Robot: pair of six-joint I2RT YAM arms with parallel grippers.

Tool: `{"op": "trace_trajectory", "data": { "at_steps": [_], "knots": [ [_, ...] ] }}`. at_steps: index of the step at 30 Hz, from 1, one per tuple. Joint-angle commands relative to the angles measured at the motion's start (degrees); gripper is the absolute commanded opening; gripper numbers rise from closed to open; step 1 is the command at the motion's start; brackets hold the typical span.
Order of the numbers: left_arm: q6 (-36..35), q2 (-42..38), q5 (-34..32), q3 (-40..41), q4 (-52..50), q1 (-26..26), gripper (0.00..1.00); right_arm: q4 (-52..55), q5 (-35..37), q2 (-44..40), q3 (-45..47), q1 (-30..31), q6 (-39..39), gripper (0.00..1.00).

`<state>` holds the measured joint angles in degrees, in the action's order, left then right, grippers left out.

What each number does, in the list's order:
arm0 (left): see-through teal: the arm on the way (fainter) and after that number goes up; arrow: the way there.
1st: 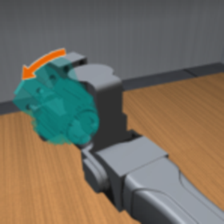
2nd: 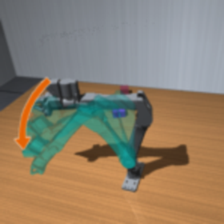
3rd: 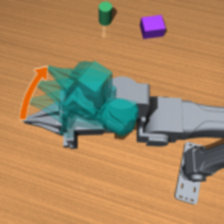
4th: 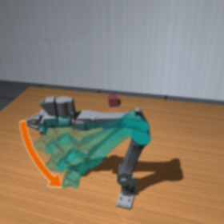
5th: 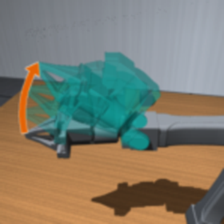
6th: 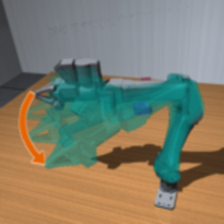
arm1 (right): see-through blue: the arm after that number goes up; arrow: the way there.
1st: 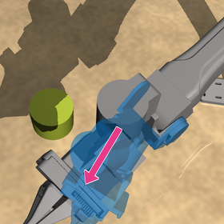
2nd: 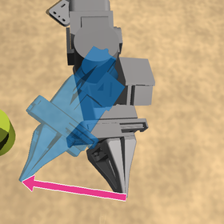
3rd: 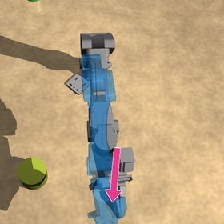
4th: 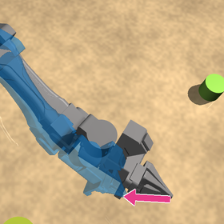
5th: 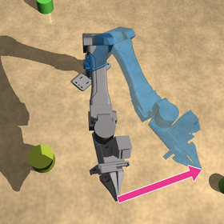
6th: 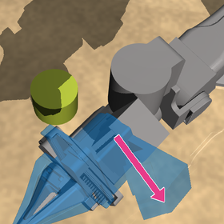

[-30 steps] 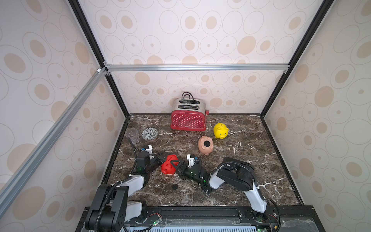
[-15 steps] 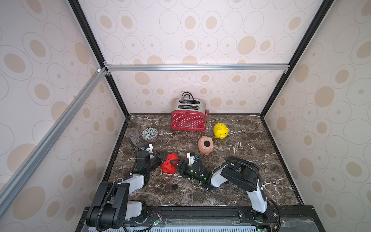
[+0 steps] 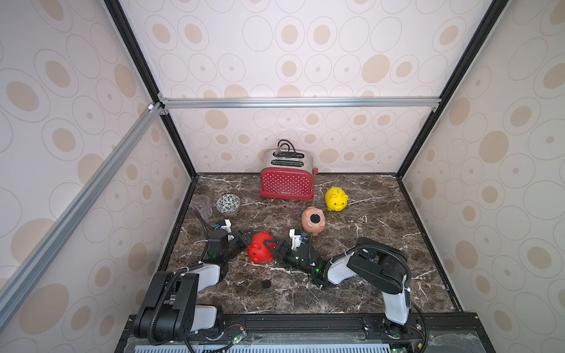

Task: Close piggy banks
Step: Turn over the piggy bank at the center of the board.

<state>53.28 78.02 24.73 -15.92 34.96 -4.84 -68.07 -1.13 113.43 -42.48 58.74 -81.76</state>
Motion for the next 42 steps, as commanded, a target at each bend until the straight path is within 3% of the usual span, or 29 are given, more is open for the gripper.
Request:
{"op": "trace_trajectory", "data": {
  "at_steps": [1, 21, 42],
  "knots": [
    [-2.2, 4.5, 2.6, 3.8, -12.8, -1.5, 0.47, -12.7, -1.5, -3.7, -1.6, 0.6, -0.7, 1.0],
    [-3.0, 3.9, 2.0, 2.8, -14.4, -1.6, 0.47, -12.2, -4.8, -2.6, 2.9, -0.8, -1.4, 1.0],
    [-3.4, 3.8, 1.6, 2.7, -14.8, -2.0, 0.47, 16.5, -11.5, -9.7, -0.8, -1.3, 7.9, 1.0]
  ]
}}
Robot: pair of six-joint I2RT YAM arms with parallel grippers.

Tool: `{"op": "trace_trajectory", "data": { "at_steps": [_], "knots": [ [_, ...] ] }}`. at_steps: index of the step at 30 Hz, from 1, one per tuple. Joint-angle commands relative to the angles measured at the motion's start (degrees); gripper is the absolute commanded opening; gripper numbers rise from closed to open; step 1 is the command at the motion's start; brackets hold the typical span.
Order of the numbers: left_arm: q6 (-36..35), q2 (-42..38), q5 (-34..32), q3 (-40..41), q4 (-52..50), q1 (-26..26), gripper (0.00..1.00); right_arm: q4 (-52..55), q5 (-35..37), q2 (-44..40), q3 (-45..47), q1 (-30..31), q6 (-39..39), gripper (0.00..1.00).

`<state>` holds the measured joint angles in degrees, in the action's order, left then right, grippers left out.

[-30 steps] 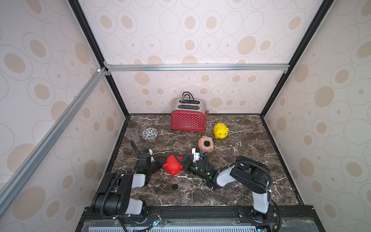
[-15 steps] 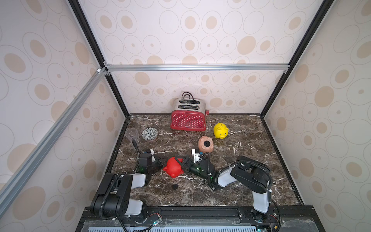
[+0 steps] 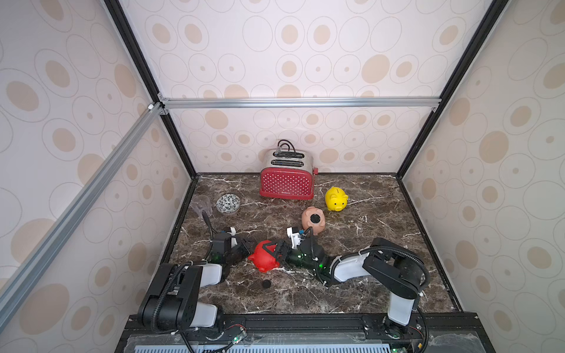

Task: Close piggy banks
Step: Turn over the piggy bank at the center of the board.

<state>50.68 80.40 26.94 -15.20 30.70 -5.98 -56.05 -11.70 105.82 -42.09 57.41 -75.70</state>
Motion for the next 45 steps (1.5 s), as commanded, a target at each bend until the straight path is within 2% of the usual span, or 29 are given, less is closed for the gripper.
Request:
{"op": "trace_trajectory", "data": {
  "at_steps": [1, 4, 8, 14, 17, 30, 37, 45],
  "knots": [
    [-0.8, 1.3, -0.6, 1.9, -10.7, -0.9, 0.47, 4.9, -1.0, -2.3, -1.2, -0.1, 2.1, 1.0],
    [-0.8, 0.6, -0.9, 1.9, -11.2, -0.8, 0.49, 6.8, -1.1, -2.8, -1.8, -0.1, 2.9, 1.0],
    [-0.6, -3.0, -2.8, 1.8, -14.2, -0.9, 0.55, 10.2, -1.2, -3.0, -2.9, -0.2, 3.8, 1.0],
    [-4.2, -15.3, -8.6, -2.8, -29.9, -0.8, 0.58, 12.3, -1.8, -3.3, -3.4, -0.2, 4.6, 1.0],
    [-5.5, -19.0, -10.1, -4.6, -34.8, -0.5, 0.59, 13.0, -2.4, -3.7, -3.6, -0.2, 4.5, 1.0],
    [-5.1, -22.6, -10.7, -6.3, -38.3, 0.4, 0.65, 21.3, -2.5, -5.7, -7.2, -0.2, 5.2, 0.99],
    [-5.6, -21.2, -8.8, -6.2, -37.8, 0.4, 0.65, 26.0, -4.3, -5.8, -10.6, -0.2, 6.1, 0.97],
    [-5.2, -16.7, -6.3, -5.5, -33.0, 0.4, 0.63, 31.4, -5.8, -5.2, -15.8, -0.1, 6.7, 0.97]
  ]
}}
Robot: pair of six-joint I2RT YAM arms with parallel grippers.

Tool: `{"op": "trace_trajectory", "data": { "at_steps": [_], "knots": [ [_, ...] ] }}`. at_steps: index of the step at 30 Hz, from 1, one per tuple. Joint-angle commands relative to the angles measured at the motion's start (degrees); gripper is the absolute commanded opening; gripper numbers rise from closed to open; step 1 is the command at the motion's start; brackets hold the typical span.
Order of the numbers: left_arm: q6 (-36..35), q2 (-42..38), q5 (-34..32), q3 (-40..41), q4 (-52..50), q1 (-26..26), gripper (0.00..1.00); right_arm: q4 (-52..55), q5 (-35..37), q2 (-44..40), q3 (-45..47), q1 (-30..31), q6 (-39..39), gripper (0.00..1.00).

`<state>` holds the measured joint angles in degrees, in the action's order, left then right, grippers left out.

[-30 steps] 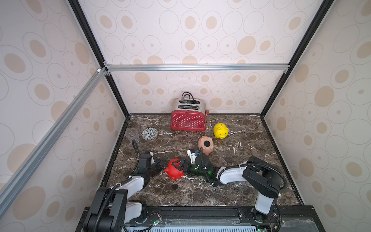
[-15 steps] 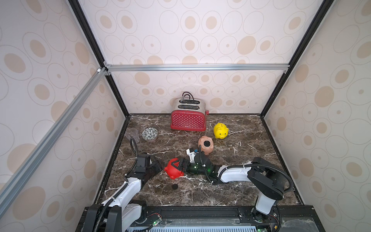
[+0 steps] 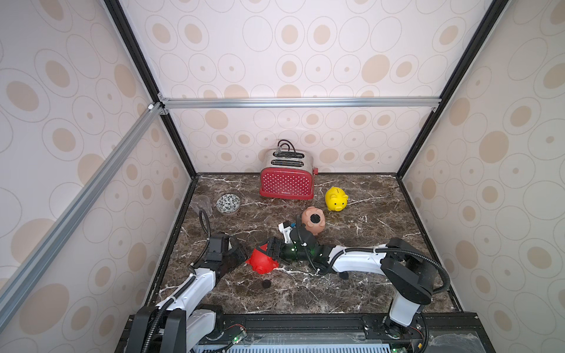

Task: Close piggy banks
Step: Turn over the piggy bank at the center of the board.

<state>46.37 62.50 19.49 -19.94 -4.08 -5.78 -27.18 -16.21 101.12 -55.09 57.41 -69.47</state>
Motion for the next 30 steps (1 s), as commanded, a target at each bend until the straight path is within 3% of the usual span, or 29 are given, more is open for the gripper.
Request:
{"op": "trace_trajectory", "data": {
  "at_steps": [1, 30],
  "knots": [
    [-0.8, 1.7, 1.3, -0.8, 2.4, 0.2, 0.63, 3.4, -1.4, -0.5, -3.5, -0.1, 0.5, 0.97],
    [-0.3, 6.1, 1.6, 0.6, 6.5, 0.1, 0.65, 17.5, -1.6, 6.6, -19.0, -0.2, 7.6, 0.96]
  ]
}}
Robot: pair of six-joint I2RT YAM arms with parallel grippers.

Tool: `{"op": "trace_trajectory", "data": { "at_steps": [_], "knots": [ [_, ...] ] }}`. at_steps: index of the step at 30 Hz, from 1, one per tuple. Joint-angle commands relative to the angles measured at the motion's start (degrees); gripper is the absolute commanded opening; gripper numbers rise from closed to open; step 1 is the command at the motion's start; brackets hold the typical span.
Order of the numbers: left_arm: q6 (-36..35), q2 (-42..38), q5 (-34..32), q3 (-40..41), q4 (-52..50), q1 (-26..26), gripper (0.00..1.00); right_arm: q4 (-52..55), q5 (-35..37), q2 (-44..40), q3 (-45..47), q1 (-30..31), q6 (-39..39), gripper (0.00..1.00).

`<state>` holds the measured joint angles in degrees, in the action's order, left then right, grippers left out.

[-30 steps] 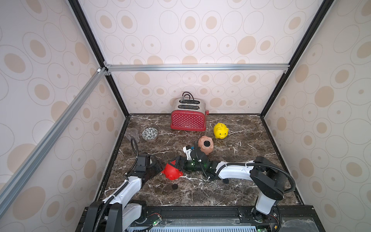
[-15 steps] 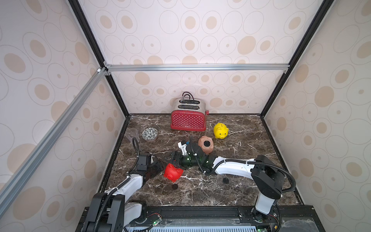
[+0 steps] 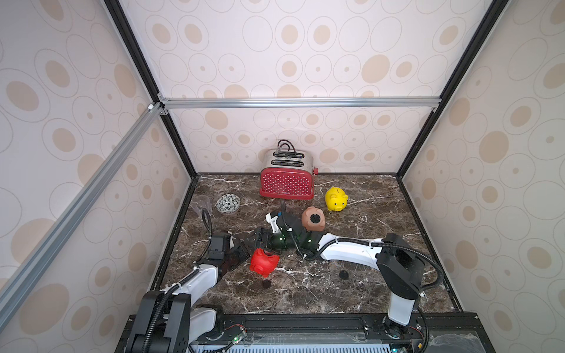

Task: Close piggy banks
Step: Turn over the piggy bank at the center of the board.

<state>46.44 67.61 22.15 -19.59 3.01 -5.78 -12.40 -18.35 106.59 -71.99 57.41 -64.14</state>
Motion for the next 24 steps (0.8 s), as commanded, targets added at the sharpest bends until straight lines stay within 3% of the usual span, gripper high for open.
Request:
{"op": "trace_trajectory", "data": {
  "at_steps": [1, 16, 24],
  "knots": [
    [-0.5, 1.3, -1.0, 0.0, -0.6, 0.1, 0.66, 3.5, 0.6, 1.5, -2.7, -0.2, 2.9, 0.97],
    [-2.8, -5.2, -6.8, -4.3, -10.8, 0.5, 0.72, 6.5, -1.0, 4.7, -8.2, -1.4, 5.8, 0.96],
    [-3.2, -7.7, -6.7, -5.1, -13.3, 0.8, 0.72, 8.6, -1.3, 4.2, -10.9, -2.8, 8.1, 0.96]
  ]
}}
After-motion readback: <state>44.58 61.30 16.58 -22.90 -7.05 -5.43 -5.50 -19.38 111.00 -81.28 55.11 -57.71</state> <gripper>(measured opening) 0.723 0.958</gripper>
